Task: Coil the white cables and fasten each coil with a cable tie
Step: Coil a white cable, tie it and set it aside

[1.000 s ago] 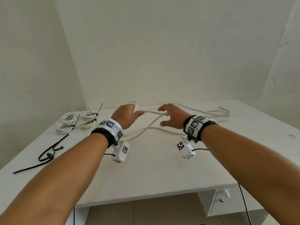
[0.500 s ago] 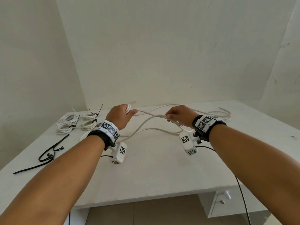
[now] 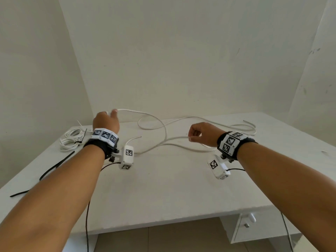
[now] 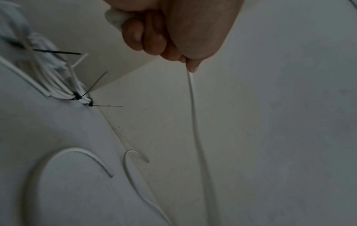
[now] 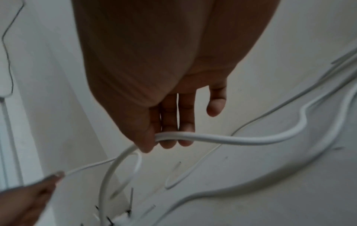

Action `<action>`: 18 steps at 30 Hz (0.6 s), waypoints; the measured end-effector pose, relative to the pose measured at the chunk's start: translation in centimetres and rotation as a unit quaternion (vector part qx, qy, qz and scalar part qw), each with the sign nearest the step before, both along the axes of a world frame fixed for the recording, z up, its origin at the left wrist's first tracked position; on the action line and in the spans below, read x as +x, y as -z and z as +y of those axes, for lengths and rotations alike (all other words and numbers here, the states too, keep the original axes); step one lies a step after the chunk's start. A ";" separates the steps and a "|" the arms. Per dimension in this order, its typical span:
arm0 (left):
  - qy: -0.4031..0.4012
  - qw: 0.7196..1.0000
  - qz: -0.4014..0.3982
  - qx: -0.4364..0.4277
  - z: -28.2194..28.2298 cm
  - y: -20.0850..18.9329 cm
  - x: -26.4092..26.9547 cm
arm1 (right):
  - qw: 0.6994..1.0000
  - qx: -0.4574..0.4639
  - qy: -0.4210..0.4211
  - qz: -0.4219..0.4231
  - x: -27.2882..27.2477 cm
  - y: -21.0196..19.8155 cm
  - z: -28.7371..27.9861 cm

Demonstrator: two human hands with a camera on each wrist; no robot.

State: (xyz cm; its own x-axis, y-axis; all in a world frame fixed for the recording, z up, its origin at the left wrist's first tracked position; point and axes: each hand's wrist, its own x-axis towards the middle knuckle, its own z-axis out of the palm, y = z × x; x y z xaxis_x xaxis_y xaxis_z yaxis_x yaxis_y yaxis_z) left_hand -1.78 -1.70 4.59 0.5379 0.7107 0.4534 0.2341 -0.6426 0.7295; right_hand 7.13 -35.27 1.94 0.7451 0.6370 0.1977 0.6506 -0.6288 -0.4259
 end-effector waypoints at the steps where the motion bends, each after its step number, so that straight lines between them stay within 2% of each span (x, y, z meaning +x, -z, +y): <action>1: 0.003 1.000 -0.005 -0.002 0.3 -0.4 0.0 | 0.999 -0.036 0.001 0.003 0.0 0.3 -0.3; 4: 0.058 0.998 0.003 0.029 -0.8 -1.0 -0.1 | 0.993 -0.111 0.013 0.031 -0.2 0.8 -0.2; 7: 0.116 0.993 0.008 0.024 -2.4 -0.8 0.1 | 0.997 -0.058 0.023 0.041 -0.4 0.1 1.0; 10: 0.162 0.986 0.029 0.035 -3.8 -0.2 0.2 | 0.998 0.026 0.011 -0.055 -0.6 -0.9 2.7; 13: 0.211 0.976 0.040 0.044 -5.4 0.2 0.0 | 0.990 0.090 -0.045 -0.097 -1.0 -2.3 4.8; 18: 0.261 0.964 0.029 0.032 -7.8 0.6 0.0 | 0.991 0.079 -0.070 -0.076 -1.8 -3.4 8.4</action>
State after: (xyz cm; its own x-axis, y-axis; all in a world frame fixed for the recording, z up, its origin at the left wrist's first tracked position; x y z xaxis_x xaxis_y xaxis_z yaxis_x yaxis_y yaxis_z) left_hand -1.82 -9.48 3.95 0.8404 0.3079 0.4461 -0.0938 -0.7279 0.6792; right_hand 5.31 -26.89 5.36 0.6045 0.6847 0.4072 0.7918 -0.4602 -0.4016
